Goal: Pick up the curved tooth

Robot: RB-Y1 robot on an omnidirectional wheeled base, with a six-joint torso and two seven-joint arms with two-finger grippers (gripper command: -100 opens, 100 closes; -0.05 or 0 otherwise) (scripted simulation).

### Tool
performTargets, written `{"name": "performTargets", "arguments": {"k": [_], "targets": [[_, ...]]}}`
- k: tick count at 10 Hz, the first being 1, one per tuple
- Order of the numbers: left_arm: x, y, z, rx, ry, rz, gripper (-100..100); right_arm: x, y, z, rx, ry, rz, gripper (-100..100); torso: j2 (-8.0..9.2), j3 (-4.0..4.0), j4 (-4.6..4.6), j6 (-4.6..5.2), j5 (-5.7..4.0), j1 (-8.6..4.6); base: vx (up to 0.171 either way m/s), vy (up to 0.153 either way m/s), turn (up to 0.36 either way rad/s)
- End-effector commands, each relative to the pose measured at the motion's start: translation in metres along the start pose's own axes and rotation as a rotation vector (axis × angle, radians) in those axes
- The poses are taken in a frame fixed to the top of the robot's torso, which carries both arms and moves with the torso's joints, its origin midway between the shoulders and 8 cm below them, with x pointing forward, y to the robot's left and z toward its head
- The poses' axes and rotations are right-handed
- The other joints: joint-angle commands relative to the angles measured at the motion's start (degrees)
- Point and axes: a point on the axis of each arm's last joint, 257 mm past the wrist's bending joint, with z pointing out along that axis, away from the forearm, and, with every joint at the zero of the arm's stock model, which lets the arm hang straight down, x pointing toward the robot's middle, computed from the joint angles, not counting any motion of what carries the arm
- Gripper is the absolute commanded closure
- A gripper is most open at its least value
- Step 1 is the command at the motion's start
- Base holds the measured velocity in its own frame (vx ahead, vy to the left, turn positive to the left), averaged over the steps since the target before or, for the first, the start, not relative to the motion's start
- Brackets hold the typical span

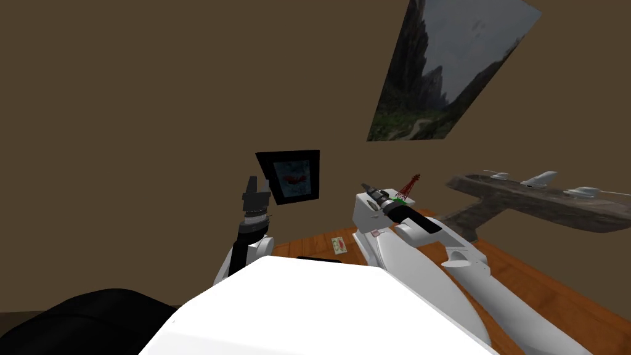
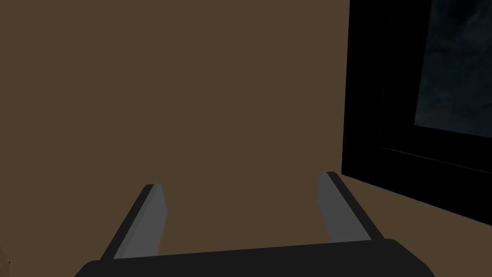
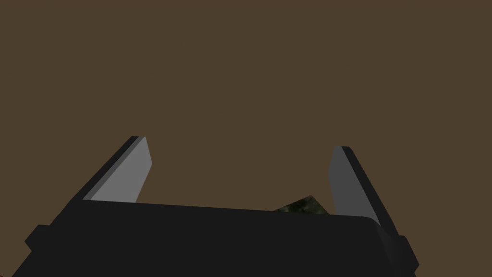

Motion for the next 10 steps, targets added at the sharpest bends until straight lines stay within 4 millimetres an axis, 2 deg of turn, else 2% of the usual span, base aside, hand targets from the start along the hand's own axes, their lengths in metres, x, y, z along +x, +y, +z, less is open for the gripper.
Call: {"name": "performTargets", "arguments": {"k": [1, 2, 3, 4, 5, 6, 8, 9, 10], "targets": [[0.000, 0.000, 0.000, 0.000, 0.000, 0.000, 0, 0.002, -0.013, 0.001, 0.043, 0.031, -0.044, -100, 0.00, 0.00, 0.00, 0.00, 0.00, 0.00, 0.006, 0.017, 0.121], [0.000, 0.000, 0.000, 0.000, 0.000, 0.000, 0, 0.004, -0.029, 0.002, 0.088, 0.066, -0.080, -100, 0.01, 0.00, 0.00, 0.05, -0.01, -0.02, 0.008, 0.025, 0.211], [0.000, 0.000, 0.000, 0.000, 0.000, 0.000, 0, 0.005, -0.035, 0.001, 0.107, 0.080, -0.101, -100, 0.00, 0.00, 0.00, 0.01, 0.00, -0.01, 0.010, 0.016, 0.143], [0.000, 0.000, 0.000, 0.000, 0.000, 0.000, 0, 0.005, -0.051, 0.000, 0.150, 0.116, -0.141, -100, -0.01, 0.00, 0.00, 0.05, -0.01, -0.03, 0.018, 0.024, 0.226], [0.000, 0.000, 0.000, 0.000, 0.000, 0.000, 0, 0.007, -0.058, -0.002, 0.174, 0.132, -0.158, -100, -0.04, -0.02, -0.01, 0.01, 0.00, 0.00, 0.019, 0.016, 0.132], [0.000, 0.000, 0.000, 0.000, 0.000, 0.000, 0, 0.006, -0.075, -0.005, 0.217, 0.170, -0.200, -100, -0.04, -0.02, -0.01, 0.06, -0.01, -0.03, 0.026, 0.019, 0.186], [0.000, 0.000, 0.000, 0.000, 0.000, 0.000, 0, 0.009, -0.082, -0.007, 0.244, 0.188, -0.213, -100, -0.04, -0.03, -0.01, 0.07, -0.01, -0.04, 0.016, 0.006, 0.064], [0.000, 0.000, 0.000, 0.000, 0.000, 0.000, 0, 0.009, -0.104, -0.014, 0.301, 0.238, -0.263, -100, 0.00, 0.00, 0.00, 0.08, -0.02, -0.07, 0.017, 0.015, 0.210], [0.000, 0.000, 0.000, 0.000, 0.000, 0.000, 0, 0.011, -0.107, -0.016, 0.315, 0.247, -0.267, -100, -0.03, -0.02, -0.01, 0.02, -0.01, -0.04, 0.023, 0.008, 0.126]]}}
